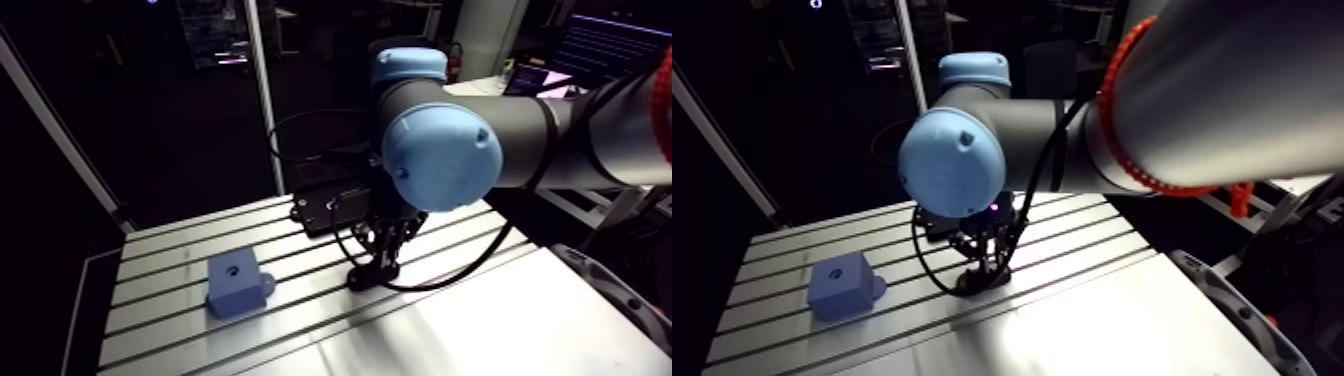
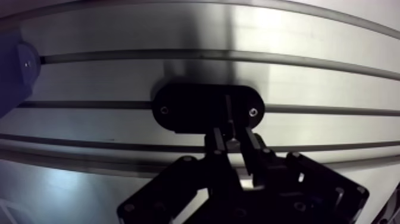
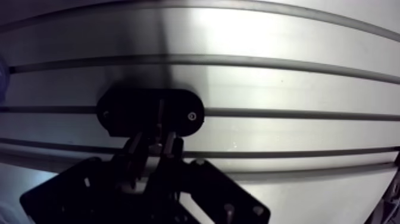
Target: Pick up the M10 bolt and insert it into the hex recess until seated.
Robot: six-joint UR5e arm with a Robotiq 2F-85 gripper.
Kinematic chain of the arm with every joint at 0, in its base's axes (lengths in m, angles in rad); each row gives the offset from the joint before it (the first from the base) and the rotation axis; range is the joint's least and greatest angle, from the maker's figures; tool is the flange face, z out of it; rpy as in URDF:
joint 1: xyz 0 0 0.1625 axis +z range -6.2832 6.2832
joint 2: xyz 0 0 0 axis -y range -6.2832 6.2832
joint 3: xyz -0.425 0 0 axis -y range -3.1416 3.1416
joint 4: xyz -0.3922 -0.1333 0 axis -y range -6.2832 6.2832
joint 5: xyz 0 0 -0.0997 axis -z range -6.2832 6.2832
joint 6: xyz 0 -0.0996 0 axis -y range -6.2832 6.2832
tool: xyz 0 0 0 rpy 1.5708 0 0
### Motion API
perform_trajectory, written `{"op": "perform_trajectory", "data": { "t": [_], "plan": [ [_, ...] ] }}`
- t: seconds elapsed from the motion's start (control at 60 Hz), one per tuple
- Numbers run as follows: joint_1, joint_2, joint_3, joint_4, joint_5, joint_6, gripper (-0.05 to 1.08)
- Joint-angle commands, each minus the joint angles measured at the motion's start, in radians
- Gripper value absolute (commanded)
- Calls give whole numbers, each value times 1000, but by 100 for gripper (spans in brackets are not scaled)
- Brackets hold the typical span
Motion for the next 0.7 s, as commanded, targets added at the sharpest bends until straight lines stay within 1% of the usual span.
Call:
{"op": "perform_trajectory", "data": {
  "t": [0.017, 0.15, 0.35, 0.517, 0.633, 0.7],
  "plan": [
    [0, -1, 0, 1, 0, 0, 73],
    [-1, -1, -2, 1, -1, 0, 74],
    [-3, -9, -11, 4, 2, -1, 75],
    [2, -20, -39, 19, 4, -3, 75],
    [3, -36, -69, 64, 5, -3, 75],
    [7, -60, -116, 128, 8, -3, 75]
  ]
}}
